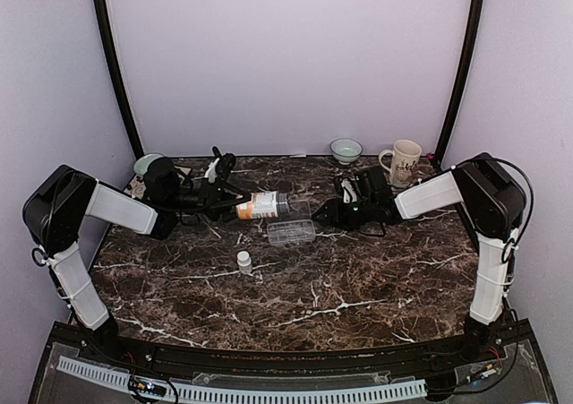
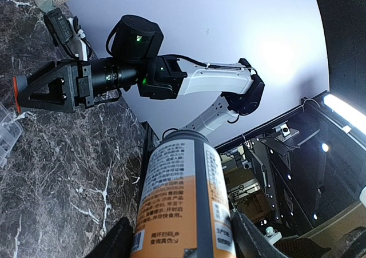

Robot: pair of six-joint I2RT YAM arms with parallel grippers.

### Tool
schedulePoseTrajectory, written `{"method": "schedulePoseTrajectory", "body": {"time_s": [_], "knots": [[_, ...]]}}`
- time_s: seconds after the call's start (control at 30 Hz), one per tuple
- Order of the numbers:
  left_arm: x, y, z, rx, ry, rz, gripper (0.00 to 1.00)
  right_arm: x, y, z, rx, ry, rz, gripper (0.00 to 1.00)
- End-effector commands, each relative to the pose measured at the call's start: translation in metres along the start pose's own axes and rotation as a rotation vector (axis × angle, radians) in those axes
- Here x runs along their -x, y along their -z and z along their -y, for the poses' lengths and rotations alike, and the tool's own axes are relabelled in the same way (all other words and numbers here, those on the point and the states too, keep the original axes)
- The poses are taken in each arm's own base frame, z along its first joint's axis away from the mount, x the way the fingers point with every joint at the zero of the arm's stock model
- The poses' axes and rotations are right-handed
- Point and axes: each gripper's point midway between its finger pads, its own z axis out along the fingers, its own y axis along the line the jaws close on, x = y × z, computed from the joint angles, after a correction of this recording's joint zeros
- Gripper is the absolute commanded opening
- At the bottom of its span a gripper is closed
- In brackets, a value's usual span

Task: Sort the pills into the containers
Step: Adjust the pill container at the center of the board.

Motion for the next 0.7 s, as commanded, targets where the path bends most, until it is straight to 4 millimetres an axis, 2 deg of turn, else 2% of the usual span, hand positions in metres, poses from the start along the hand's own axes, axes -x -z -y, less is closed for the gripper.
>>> {"method": "schedulePoseTrajectory", "body": {"time_s": [0.0, 0.3, 0.47, 0.67], "knots": [[0.003, 0.005, 0.025, -0.025, -0.092, 0.022, 0.07, 0.012, -0.002, -0.005, 0.026, 0.009, 0.035, 0.32], [0.001, 0.008, 0.026, -0.017, -0.093, 0.026, 0.06, 0.005, -0.006, -0.009, 0.082, -0.015, 0.023, 0.31], [0.0, 0.008, 0.025, -0.015, -0.09, 0.027, 0.06, 0.014, -0.005, -0.011, 0.09, -0.015, 0.067, 0.31], [0.0, 0.009, 0.025, -0.014, -0.09, 0.029, 0.06, 0.018, -0.014, -0.009, 0.084, -0.022, 0.056, 0.3]]}}
